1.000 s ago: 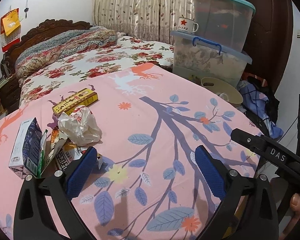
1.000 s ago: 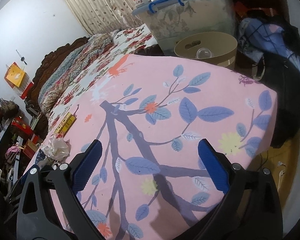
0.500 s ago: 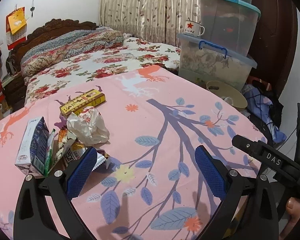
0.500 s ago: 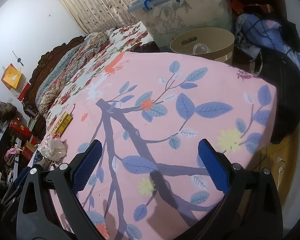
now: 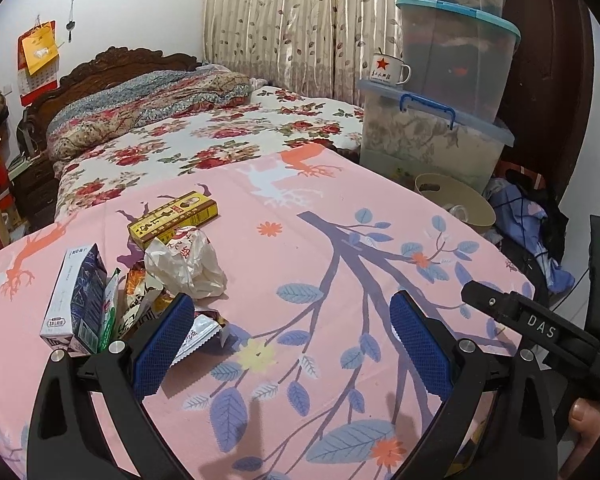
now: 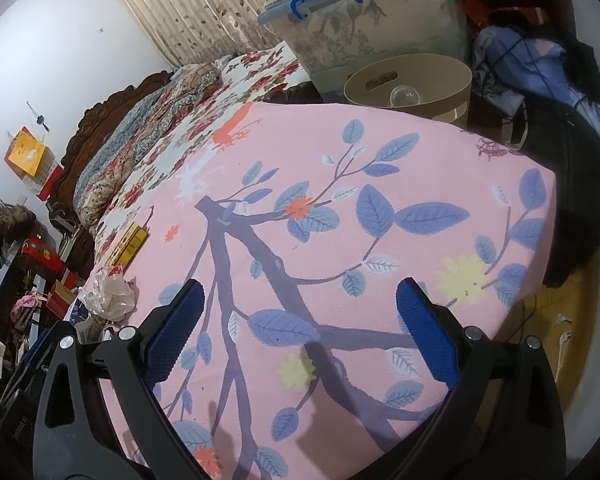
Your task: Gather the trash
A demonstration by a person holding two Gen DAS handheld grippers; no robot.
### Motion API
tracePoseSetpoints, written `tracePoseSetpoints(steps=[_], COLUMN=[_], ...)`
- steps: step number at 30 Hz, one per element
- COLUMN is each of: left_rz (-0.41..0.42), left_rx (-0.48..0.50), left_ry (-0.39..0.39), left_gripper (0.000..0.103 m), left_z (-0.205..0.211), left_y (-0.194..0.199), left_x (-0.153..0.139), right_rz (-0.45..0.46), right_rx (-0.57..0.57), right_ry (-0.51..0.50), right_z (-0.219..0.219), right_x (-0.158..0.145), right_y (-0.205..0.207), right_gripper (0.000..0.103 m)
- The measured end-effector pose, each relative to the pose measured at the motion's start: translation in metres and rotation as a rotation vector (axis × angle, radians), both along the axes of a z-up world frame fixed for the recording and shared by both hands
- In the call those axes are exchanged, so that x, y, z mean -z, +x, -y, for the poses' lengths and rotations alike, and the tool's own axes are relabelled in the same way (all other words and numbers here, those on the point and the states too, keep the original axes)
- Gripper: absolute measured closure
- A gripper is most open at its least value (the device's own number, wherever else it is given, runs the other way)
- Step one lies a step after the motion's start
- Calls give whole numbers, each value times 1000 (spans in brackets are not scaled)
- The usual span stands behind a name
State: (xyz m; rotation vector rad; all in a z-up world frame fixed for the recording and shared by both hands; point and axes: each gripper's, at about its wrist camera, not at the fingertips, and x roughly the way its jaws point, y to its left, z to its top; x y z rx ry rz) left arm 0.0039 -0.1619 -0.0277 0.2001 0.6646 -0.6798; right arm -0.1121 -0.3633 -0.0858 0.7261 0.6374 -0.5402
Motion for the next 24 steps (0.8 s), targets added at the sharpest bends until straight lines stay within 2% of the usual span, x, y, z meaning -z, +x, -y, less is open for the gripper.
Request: tracePoseSetpoints(steps=[18,24], left_rz=[30,10], left_rx=[-14,-13], left_ry=[-29,-47], left_gripper=[9,9], left_z=[-6,-8], left_y=[-2,-1], left_x=[-1,-3], right_rz=[1,4], right_rx=[-7,-14], right_ry=[8,7], right_z=[-2,-2], right_x=[2,3], right_y=[2,3], right_gripper=[7,7])
